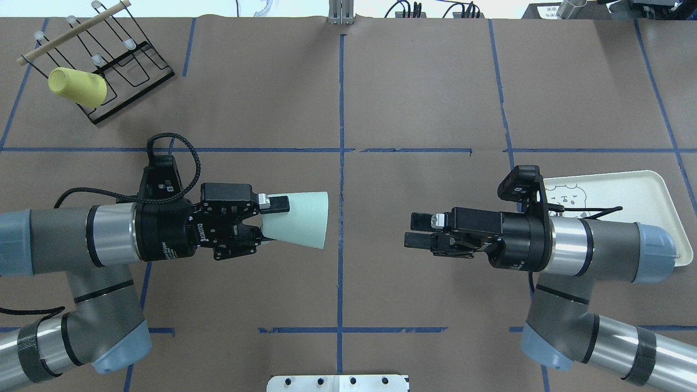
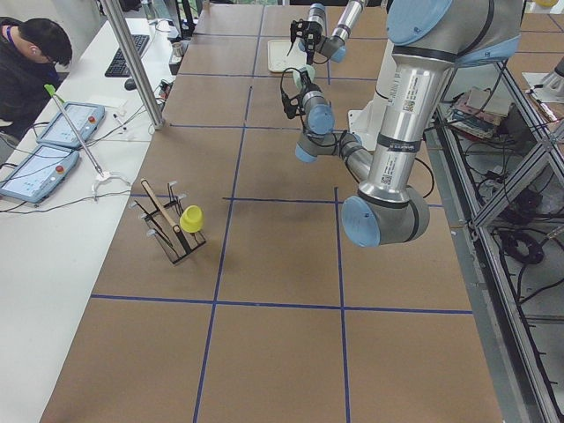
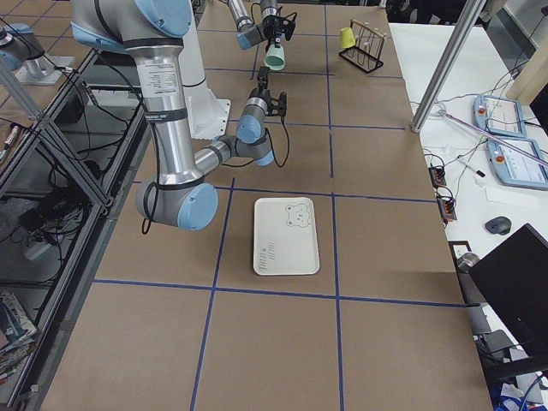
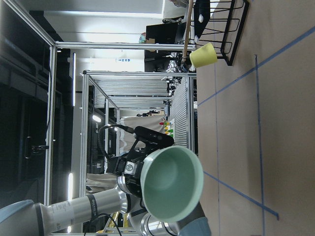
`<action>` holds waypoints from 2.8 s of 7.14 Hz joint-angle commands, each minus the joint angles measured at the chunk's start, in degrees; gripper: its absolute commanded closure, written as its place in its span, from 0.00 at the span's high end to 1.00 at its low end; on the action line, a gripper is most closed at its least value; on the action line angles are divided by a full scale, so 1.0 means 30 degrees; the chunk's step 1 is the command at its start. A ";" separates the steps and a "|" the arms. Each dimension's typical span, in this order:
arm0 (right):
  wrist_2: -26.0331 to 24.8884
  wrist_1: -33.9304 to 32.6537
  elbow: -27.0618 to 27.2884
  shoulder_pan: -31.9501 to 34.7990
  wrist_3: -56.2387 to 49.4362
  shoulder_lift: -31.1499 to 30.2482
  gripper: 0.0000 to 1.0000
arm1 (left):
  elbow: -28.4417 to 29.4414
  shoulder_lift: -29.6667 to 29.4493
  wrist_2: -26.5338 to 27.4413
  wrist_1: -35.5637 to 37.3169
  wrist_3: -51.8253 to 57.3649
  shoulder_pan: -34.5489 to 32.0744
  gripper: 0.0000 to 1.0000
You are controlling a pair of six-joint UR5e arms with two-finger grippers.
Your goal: Left arm grabs green cup and hands to right arm on tray
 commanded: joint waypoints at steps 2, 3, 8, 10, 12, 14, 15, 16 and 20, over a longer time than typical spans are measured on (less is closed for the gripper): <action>-0.1258 -0.1050 -0.0008 -0.0912 0.0052 0.1354 0.98 | 0.0508 -0.0597 0.0001 -0.0367 0.0010 0.0650 0.07; -0.1785 -0.1082 -0.0008 -0.1176 0.0052 0.1647 0.98 | 0.0508 -0.0655 0.0001 -0.0368 -0.0019 0.0651 0.07; -0.2581 -0.2370 -0.0037 -0.1266 -0.0007 0.2792 0.98 | 0.0537 -0.0714 0.0001 -0.0368 -0.0019 0.0856 0.07; -0.2845 -0.2430 -0.0037 -0.1266 -0.0036 0.2910 0.97 | 0.0508 -0.0714 0.0001 -0.0368 -0.0019 0.1119 0.07; -0.2845 -0.3010 -0.0008 -0.1266 -0.0007 0.2939 0.80 | 0.0479 -0.0714 0.0001 -0.0368 -0.0019 0.1120 0.07; -0.2845 -0.3133 -0.0008 -0.1266 0.0052 0.2880 0.56 | 0.0450 -0.0714 0.0001 -0.0368 -0.0019 0.1120 0.07; -0.2816 -0.3133 -0.0037 -0.1295 0.0023 0.2822 0.56 | 0.0478 -0.0714 0.0001 -0.0368 -0.0019 0.1120 0.07; -0.2816 -0.3133 -0.0037 -0.1412 -0.0007 0.2705 0.56 | 0.0421 -0.0714 0.0001 -0.0368 -0.0019 0.1120 0.07; -0.2787 -0.3192 -0.0037 -0.1823 -0.0007 0.2558 0.56 | 0.0362 -0.0685 0.0001 -0.0368 -0.0019 0.1120 0.07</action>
